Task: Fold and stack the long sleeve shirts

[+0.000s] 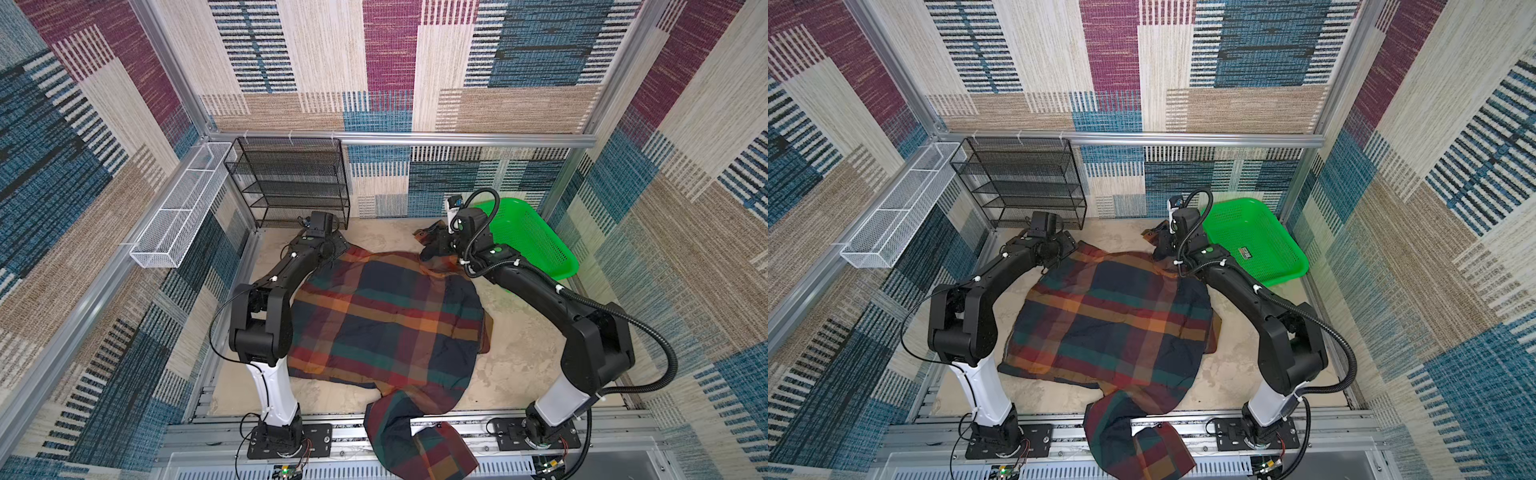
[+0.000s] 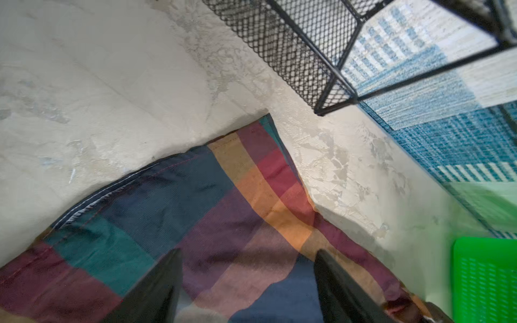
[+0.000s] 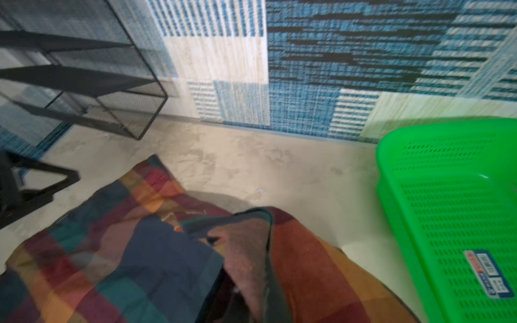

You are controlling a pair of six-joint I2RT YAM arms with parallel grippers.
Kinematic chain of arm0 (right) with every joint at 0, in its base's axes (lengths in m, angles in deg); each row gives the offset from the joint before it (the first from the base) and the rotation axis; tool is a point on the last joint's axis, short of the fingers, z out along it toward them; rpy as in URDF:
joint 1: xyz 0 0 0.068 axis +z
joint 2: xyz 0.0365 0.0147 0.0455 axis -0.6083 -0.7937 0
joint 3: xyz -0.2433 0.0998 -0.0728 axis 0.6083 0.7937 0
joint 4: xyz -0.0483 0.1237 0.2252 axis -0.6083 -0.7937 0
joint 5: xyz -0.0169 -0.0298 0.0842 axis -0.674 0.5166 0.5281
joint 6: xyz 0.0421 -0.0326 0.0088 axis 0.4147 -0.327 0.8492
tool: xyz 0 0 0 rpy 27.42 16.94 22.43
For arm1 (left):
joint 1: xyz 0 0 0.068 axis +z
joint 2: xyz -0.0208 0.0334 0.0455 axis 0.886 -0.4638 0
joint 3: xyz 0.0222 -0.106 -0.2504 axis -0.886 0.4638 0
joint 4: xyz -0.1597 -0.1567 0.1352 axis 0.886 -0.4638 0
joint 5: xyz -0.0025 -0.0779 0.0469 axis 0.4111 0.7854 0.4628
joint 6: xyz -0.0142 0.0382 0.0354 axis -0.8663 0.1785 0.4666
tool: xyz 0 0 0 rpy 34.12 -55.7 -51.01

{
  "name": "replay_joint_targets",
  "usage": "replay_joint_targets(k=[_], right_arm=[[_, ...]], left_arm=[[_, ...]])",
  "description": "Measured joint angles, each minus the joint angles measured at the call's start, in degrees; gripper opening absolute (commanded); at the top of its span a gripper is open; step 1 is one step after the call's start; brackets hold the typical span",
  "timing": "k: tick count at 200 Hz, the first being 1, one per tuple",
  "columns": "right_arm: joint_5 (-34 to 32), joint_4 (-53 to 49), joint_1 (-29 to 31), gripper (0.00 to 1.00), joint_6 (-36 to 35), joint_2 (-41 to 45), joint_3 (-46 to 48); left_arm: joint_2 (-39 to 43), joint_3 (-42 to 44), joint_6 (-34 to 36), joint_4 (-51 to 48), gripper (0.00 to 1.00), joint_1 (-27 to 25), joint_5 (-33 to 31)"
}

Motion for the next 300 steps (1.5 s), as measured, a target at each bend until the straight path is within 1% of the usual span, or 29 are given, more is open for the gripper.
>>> replay_joint_targets(k=[42, 73, 103, 124, 144, 172, 204, 243, 300], right_arm=[[1.64, 1.44, 4.39, 0.0, 0.68, 9.38, 7.52], [2.14, 1.73, 4.61, 0.0, 2.25, 16.74, 12.48], [6.62, 1.81, 4.9, 0.0, 3.3, 22.47, 16.72], [9.09, 1.73, 4.96, 0.0, 4.09, 23.34, 18.18], [10.99, 0.94, 5.11, 0.0, 4.79, 23.47, 19.12], [12.2, 0.07, 5.33, 0.0, 5.11, 25.05, 19.54], [13.77, -0.13, 5.44, 0.0, 5.09, 26.08, 19.65], [15.93, -0.61, 6.56, 0.0, 5.09, 28.2, 21.27], [17.92, -2.01, 8.87, 0.0, 5.6, 30.36, 27.19]], left_arm=[[-3.37, -1.95, 1.84, -1.92, 0.76, -0.2, -4.22], [-5.97, -4.92, 2.32, -2.51, 0.76, -0.35, -5.42], [-7.06, -7.04, 2.19, -2.51, 0.77, -0.37, -5.44], [-8.46, -8.7, 0.92, -2.75, 0.76, -0.81, -5.31], [-11.65, -12.5, -0.11, -4.85, 0.76, -2.32, -4.72], [-14.73, -16.15, -0.5, -7.63, 0.76, -4.0, -5.01], [-19.34, -22.16, -0.68, -11.17, 0.75, -4.33, -5.97], [-21.79, -24.2, -0.9, -13.55, 0.74, -4.9, -6.95], [-23.5, -25.51, -2.01, -14.36, 0.74, -5.29, -6.91]])
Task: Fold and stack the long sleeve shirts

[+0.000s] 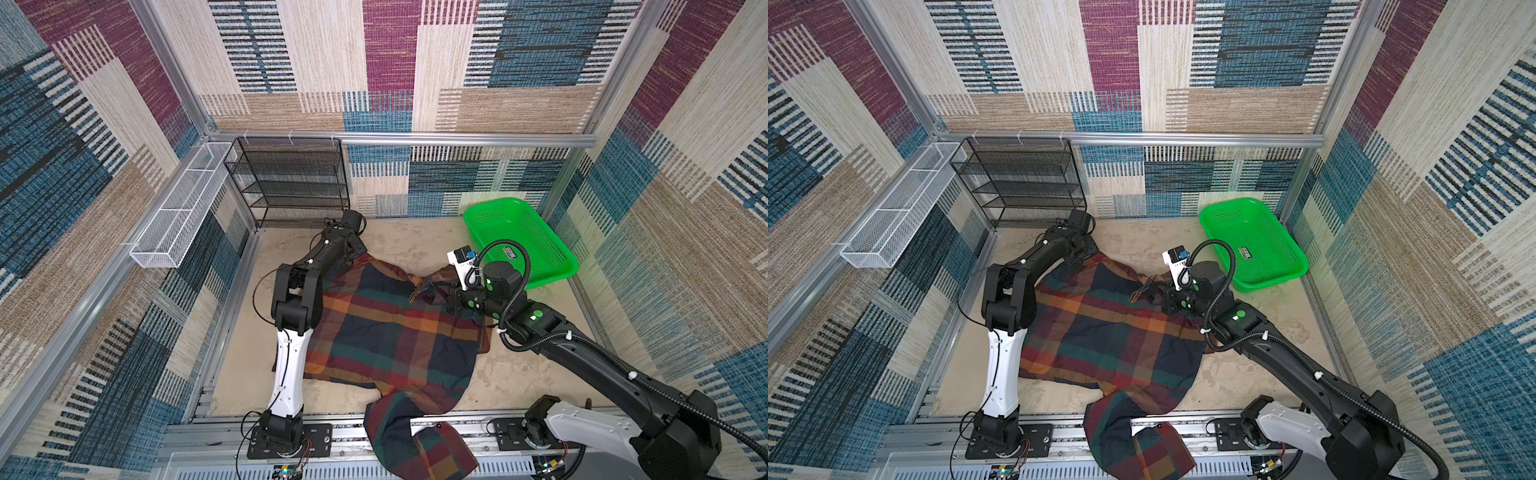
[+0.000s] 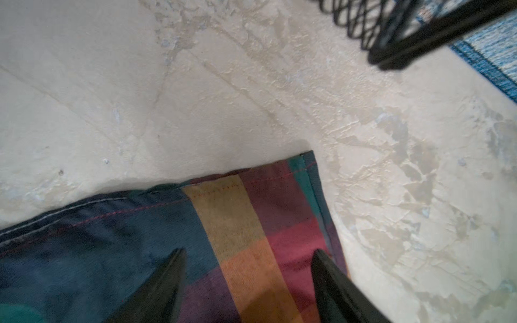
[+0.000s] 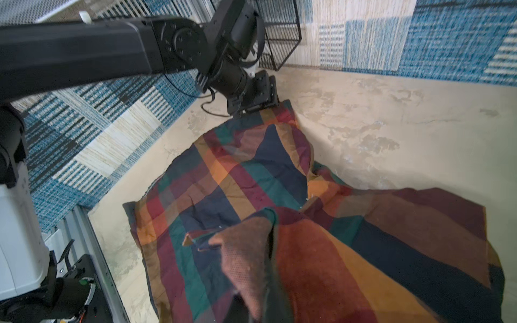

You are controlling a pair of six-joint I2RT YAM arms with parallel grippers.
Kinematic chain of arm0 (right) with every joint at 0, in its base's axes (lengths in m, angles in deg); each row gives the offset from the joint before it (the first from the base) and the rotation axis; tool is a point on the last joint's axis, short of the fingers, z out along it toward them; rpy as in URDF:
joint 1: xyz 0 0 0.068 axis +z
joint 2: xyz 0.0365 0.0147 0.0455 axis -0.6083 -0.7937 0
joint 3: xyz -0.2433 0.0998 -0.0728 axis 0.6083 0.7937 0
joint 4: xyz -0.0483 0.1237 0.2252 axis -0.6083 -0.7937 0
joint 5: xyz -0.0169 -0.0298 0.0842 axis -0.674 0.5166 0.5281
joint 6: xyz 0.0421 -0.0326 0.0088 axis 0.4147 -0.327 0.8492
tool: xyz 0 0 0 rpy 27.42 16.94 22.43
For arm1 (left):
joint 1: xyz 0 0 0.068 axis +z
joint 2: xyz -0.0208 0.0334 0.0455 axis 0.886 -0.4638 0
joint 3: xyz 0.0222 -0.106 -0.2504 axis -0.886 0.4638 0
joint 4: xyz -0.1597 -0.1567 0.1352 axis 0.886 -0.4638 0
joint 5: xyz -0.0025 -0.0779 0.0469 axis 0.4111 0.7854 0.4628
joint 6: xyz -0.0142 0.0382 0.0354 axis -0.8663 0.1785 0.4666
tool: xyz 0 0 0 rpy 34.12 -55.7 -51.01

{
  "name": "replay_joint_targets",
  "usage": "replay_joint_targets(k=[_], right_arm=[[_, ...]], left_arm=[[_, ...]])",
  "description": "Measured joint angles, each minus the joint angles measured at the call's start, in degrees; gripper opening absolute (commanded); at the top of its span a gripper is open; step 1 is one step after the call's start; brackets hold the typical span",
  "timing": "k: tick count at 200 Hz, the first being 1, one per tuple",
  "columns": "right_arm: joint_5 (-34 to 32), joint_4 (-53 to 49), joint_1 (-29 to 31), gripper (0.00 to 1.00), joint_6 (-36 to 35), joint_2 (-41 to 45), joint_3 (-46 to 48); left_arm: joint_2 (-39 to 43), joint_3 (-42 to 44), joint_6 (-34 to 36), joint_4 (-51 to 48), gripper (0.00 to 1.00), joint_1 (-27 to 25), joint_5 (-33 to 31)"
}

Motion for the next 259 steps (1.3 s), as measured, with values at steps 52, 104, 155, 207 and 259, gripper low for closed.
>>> replay_joint_targets(k=[52, 104, 155, 207, 259], right_arm=[[1.07, -0.63, 2.64, 0.0, 0.15, 1.14, 2.21], [1.18, -1.29, 4.81, 0.0, 0.15, 2.19, 4.11], [3.1, -1.46, 6.64, 0.0, 0.15, 4.87, 5.31], [4.02, -2.21, 8.04, 0.0, 0.15, 6.34, 6.27], [5.14, -2.19, 8.79, 0.0, 0.15, 7.91, 6.75]], left_arm=[[-2.78, -3.85, -0.24, -0.85, 0.74, -0.7, -0.2], [-6.19, -8.46, -0.2, -2.69, 0.69, -1.29, -0.46], [-8.09, -10.82, -0.17, -4.13, 0.62, -1.46, -1.46], [-9.73, -13.42, -0.15, -6.05, 0.44, -1.77, -1.62], [-10.75, -15.06, -0.13, -7.34, 0.22, -1.79, -1.68]])
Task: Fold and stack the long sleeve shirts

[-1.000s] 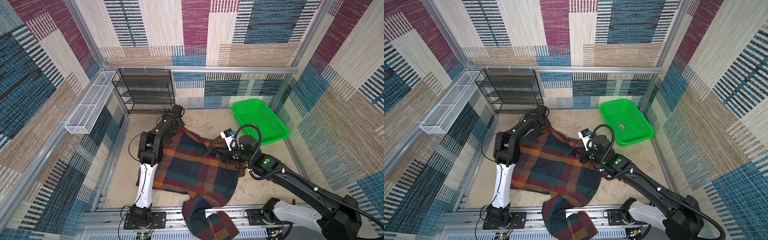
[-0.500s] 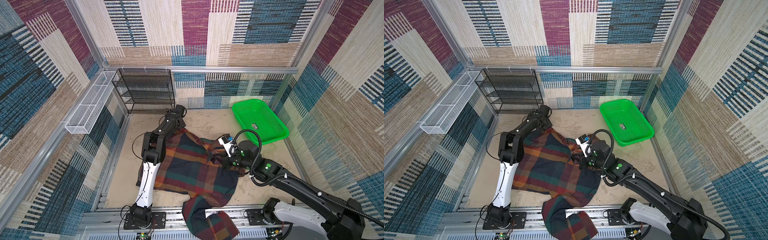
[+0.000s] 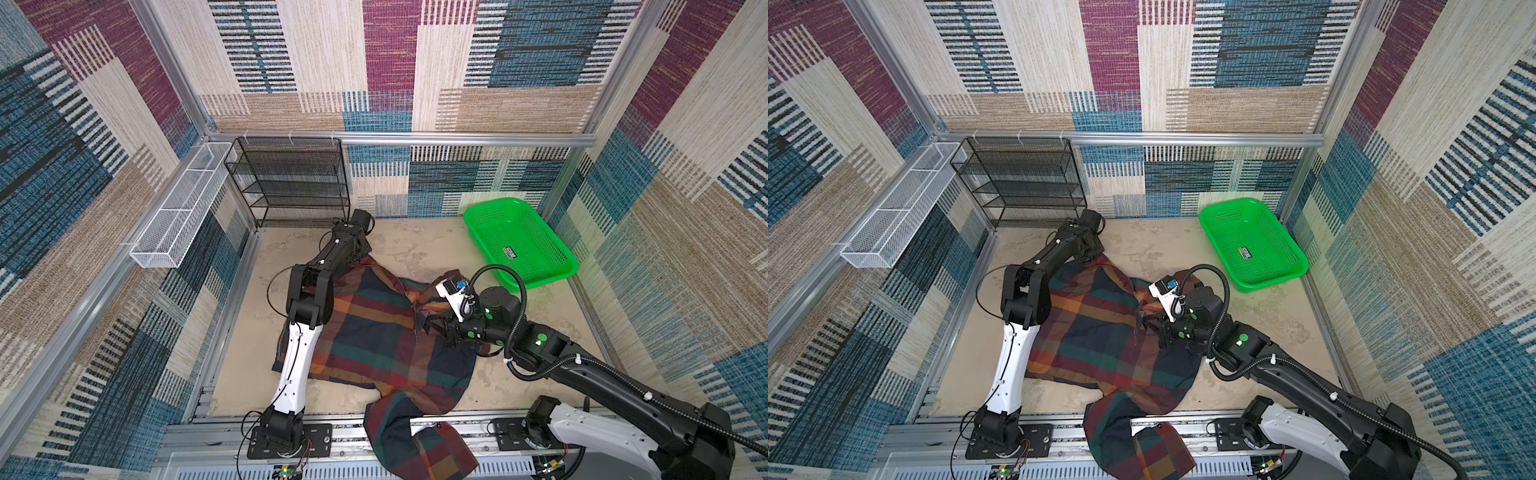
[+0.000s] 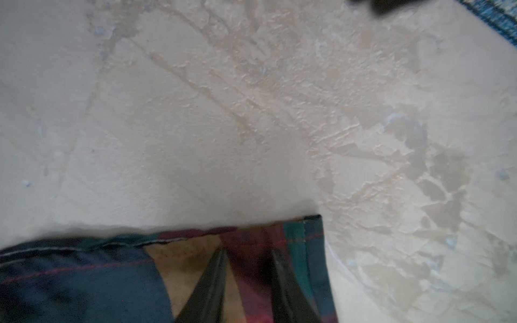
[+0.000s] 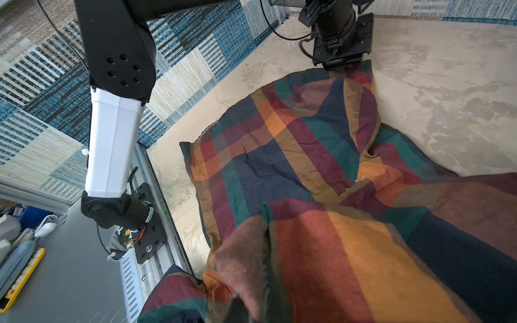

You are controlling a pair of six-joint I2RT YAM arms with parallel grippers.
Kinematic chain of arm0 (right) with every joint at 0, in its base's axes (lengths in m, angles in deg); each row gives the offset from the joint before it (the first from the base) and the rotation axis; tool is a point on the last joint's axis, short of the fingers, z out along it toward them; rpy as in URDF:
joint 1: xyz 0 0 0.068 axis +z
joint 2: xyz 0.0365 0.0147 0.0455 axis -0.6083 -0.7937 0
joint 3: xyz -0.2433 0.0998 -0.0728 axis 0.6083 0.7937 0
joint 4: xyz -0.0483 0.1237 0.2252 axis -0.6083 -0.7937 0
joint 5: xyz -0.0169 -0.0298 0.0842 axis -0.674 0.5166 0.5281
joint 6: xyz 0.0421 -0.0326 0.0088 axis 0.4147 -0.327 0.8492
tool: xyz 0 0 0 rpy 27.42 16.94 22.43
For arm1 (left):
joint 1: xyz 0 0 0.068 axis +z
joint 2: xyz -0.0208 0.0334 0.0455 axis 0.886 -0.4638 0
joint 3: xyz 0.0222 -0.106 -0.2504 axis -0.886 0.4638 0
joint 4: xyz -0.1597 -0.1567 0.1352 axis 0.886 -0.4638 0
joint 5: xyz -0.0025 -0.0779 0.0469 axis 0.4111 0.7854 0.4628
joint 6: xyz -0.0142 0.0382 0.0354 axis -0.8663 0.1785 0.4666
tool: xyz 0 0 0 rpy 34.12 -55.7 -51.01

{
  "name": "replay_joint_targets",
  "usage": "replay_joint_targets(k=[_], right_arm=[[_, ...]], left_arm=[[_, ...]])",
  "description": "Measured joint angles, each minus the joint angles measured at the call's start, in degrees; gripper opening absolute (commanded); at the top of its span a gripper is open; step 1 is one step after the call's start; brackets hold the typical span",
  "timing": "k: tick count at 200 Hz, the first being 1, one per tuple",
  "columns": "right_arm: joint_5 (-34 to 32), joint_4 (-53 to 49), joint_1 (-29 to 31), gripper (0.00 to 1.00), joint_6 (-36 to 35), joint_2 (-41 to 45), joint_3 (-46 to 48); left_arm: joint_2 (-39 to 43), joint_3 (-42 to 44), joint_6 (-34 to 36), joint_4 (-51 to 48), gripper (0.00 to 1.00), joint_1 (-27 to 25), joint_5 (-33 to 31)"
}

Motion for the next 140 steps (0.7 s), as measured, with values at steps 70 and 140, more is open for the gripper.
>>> replay_joint_targets(k=[70, 140], right_arm=[[-0.04, -0.02, 0.2, 0.0, 0.0, 0.13, 0.02], [-4.5, -0.37, 0.35, 0.0, -0.02, -0.39, -1.99]], left_arm=[[-0.2, -0.07, -0.02, -0.28, 0.0, 0.24, 0.0], [19.76, 23.08, 0.66, 12.63, 0.0, 1.14, 0.48]])
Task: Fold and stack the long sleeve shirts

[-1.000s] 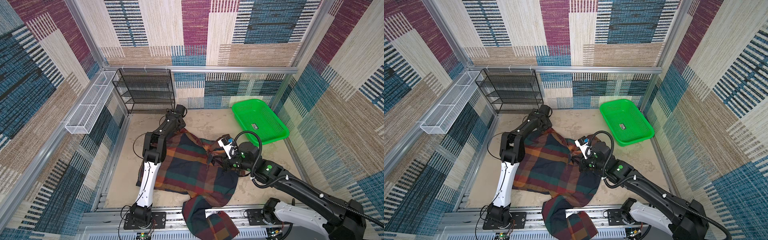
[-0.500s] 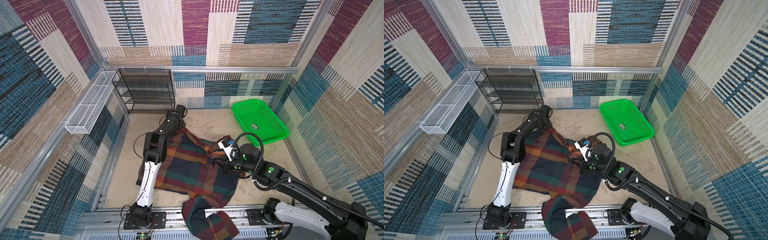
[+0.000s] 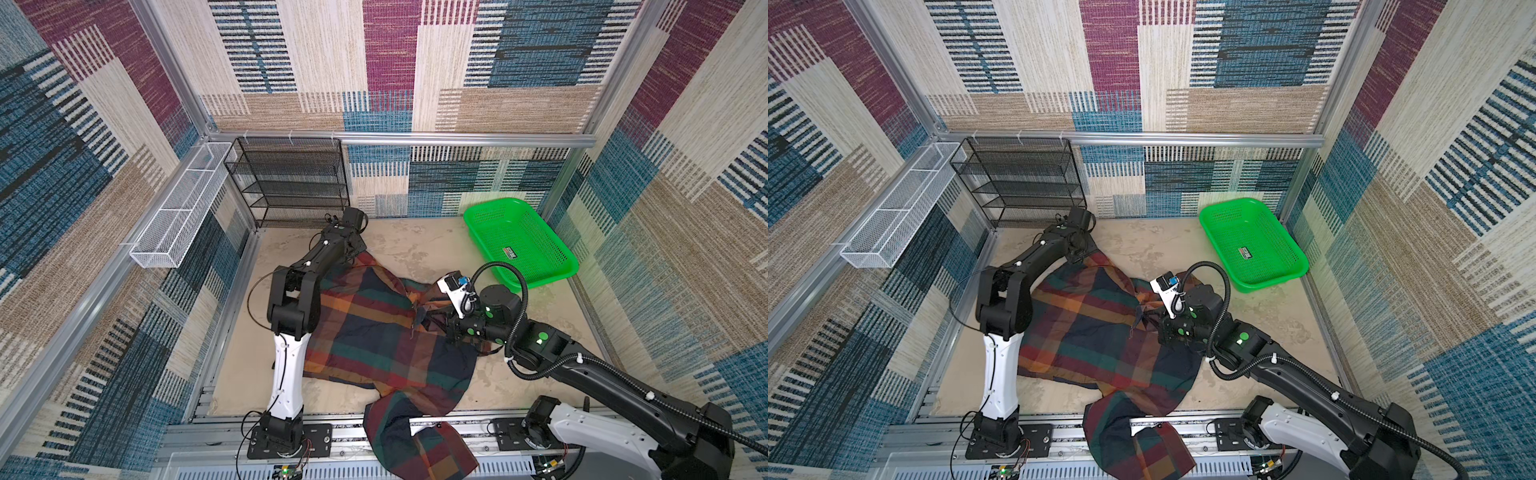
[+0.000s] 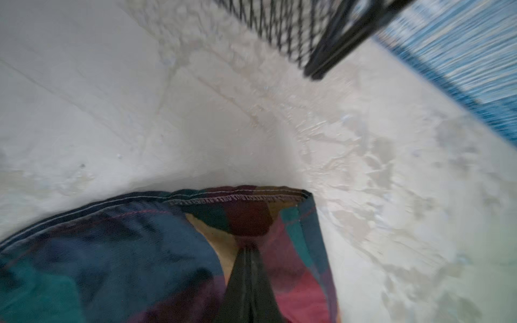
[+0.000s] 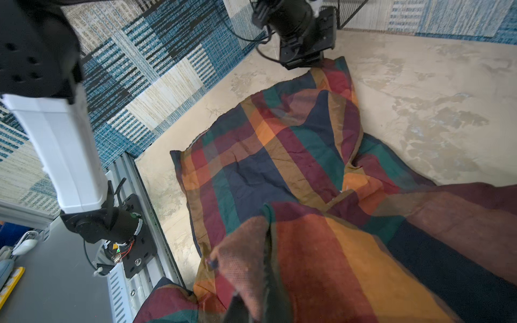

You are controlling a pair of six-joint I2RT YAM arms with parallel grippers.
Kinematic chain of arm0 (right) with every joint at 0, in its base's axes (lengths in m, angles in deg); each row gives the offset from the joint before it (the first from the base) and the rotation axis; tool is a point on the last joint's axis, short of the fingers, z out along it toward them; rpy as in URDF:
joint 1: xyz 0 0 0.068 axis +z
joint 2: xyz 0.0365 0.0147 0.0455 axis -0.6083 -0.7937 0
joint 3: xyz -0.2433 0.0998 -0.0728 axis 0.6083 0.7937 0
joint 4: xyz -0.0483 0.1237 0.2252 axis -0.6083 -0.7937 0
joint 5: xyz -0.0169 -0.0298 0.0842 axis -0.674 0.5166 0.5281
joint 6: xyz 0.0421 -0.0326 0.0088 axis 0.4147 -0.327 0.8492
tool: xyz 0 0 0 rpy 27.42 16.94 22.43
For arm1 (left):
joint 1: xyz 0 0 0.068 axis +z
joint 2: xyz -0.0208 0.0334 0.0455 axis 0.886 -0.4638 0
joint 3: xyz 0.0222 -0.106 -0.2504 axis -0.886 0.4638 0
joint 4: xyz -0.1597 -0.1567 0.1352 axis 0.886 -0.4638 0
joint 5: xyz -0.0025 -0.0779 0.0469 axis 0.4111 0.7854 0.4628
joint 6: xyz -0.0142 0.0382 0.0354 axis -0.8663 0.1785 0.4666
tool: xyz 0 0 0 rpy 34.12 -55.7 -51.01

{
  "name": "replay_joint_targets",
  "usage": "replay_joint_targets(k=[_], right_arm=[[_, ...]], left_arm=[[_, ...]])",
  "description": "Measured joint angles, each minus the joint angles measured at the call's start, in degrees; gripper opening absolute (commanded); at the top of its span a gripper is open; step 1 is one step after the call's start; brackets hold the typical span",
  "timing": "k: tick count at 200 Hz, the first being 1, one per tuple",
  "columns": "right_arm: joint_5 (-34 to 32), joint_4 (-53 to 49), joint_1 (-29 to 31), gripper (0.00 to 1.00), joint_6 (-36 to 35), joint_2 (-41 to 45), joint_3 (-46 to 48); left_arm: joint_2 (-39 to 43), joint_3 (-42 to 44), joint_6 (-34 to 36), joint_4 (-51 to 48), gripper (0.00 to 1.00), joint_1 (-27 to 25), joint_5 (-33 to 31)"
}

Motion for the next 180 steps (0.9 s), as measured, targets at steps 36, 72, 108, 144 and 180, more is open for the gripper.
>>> replay_joint_targets(k=[36, 72, 108, 144, 180], right_arm=[[-0.17, 0.07, -0.02, 0.0, 0.0, -0.48, -0.37], [-0.72, -0.24, -0.02, 0.0, 0.0, 0.33, -0.76], [-5.07, -1.6, -0.04, 0.0, -0.02, 0.04, -4.9], [-13.77, -3.82, -0.37, 0.0, -0.98, -3.69, -11.06], [-19.04, -5.55, -5.9, 0.0, -2.38, -10.01, -17.77]], left_arm=[[6.95, 11.32, -0.07, 8.5, 0.0, 1.2, 0.0], [15.52, 24.81, -1.44, 15.06, 0.0, 3.34, 1.2], [22.88, 33.77, -2.01, 23.96, 0.0, 5.99, 1.81], [28.13, 40.0, -1.29, 33.2, 0.0, 8.39, 3.91], [30.53, 44.57, -0.42, 40.28, 0.0, 12.17, 4.68]])
